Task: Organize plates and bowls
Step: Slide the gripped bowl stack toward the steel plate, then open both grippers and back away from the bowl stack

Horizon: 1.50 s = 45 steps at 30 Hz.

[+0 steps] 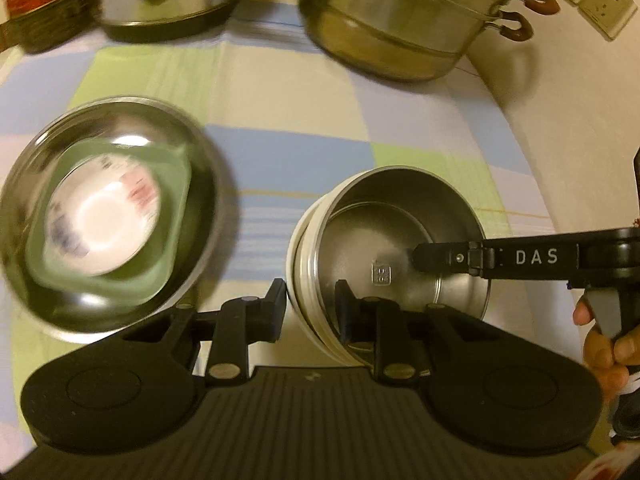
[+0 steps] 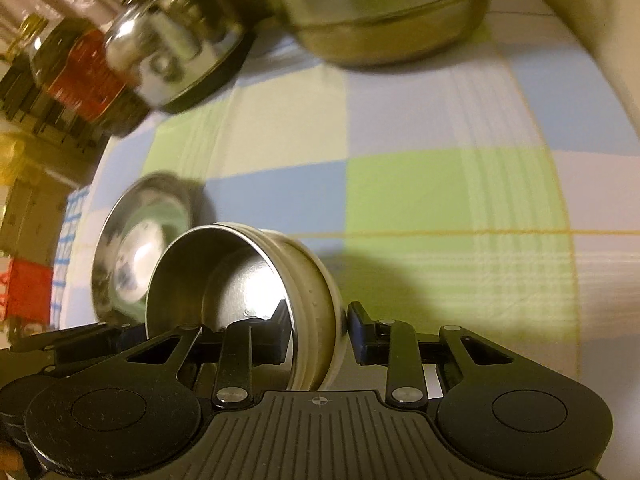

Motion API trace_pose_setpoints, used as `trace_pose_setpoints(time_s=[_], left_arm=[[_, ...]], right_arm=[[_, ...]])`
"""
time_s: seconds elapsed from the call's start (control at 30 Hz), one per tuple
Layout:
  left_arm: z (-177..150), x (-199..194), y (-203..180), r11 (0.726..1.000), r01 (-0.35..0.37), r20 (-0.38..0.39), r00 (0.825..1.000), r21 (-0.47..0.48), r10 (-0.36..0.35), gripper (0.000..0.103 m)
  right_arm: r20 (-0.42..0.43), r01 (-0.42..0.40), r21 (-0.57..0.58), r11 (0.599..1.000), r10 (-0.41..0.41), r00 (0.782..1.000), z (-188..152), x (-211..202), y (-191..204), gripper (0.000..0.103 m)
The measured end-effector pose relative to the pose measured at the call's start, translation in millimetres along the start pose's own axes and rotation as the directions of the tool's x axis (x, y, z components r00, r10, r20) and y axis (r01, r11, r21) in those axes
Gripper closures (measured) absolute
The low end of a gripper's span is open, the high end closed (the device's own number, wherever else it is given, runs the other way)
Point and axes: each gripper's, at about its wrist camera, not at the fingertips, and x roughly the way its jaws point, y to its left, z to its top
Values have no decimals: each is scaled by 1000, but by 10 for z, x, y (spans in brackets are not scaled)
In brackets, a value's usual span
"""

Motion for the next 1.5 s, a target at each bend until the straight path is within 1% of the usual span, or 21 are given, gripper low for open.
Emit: trace_pose_setpoints(time_s=[0.2,0.33,0.47,0.5,0.53,0.6,0.73,0.87,1.1,1.3,1.5], left_arm=[[-141,-116,143,999,-18,5,1000,-34,18,81],[-160,-119,172,999,-10,5,1000,-51,10,80],[-151,-157,174,997,-38,21,999,-60,39,76],[-151,-189,178,997,-43,29,999,-60,45,76],[-150,-223,179,997,-47,39,998,-60,49,76],[-156,-320,169,997,-58,63,996,-56,62,76],[-192,-522,128,996,-82,105,991,-44,86,77],[-319,-716,78,991,-135,134,981,-22,137,77],[-616,-953,72,984,-168,139,975,-66,176,77],[-851,-1036,27,975,-194,122,971,-105,206,77],[-997,-1101,-40,967,-219,131,963,-133,236,77]], right_arm=[[-31,-12,-41,999,11,999,-151,75,220,73],[-14,11,-60,998,-12,1000,-199,86,297,73],[8,34,-96,995,-34,999,-229,73,361,71],[22,46,-113,993,-44,999,-247,48,380,66],[36,55,-125,991,-51,998,-256,23,395,58],[68,63,-141,988,-54,996,-296,-44,431,53],[135,54,-151,987,-33,990,-391,-261,491,51],[179,63,-176,982,-31,983,-517,-459,545,49],[173,58,-214,975,-20,985,-812,-637,584,48],[169,99,-298,949,-50,984,-1081,-650,641,48],[142,71,-331,941,-25,990,-1227,-630,620,48]])
